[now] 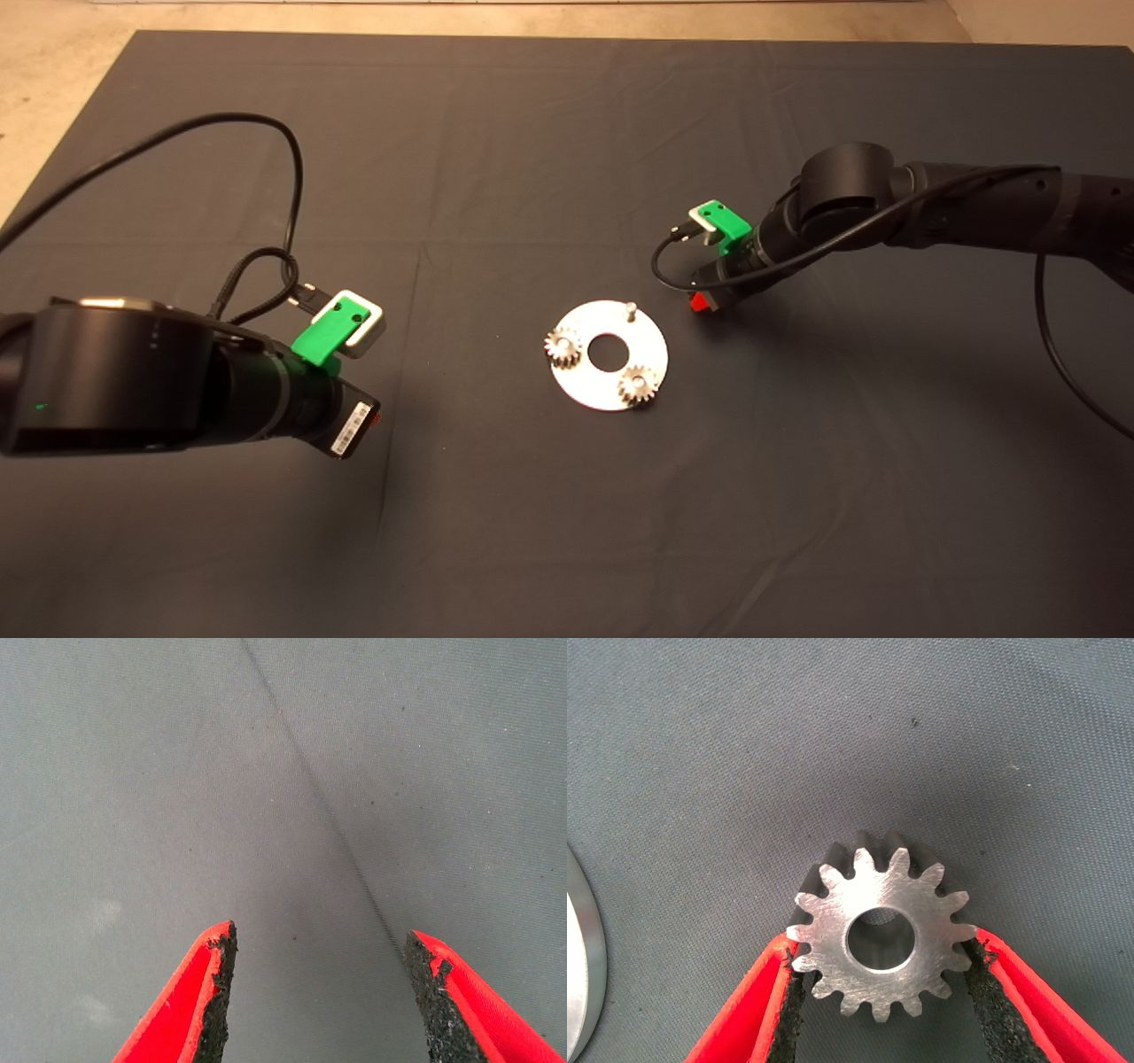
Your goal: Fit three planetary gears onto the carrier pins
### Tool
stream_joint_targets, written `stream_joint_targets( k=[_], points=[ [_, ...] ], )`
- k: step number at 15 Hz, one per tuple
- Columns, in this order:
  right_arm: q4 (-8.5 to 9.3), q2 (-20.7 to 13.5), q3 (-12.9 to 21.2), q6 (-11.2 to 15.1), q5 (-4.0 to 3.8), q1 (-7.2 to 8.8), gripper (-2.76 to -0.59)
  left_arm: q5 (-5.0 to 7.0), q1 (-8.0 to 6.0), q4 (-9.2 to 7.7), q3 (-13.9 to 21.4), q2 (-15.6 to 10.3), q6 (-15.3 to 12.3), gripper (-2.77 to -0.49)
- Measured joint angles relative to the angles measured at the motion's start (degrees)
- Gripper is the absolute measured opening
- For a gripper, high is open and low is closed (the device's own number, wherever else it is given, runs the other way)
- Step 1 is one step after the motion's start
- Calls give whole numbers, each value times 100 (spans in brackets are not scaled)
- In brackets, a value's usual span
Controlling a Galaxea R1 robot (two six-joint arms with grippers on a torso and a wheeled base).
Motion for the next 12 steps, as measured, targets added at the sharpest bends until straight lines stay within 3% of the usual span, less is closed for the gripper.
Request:
stream_joint_targets(
  k=[3, 12],
  points=[
    [0, 13, -94, -20, 80, 0, -222, 0, 0, 0, 0, -1, 0, -195],
    [-2, 13, -102, -18, 109, 0, -237, 0, 0, 0, 0, 0, 0, -195]
  ],
)
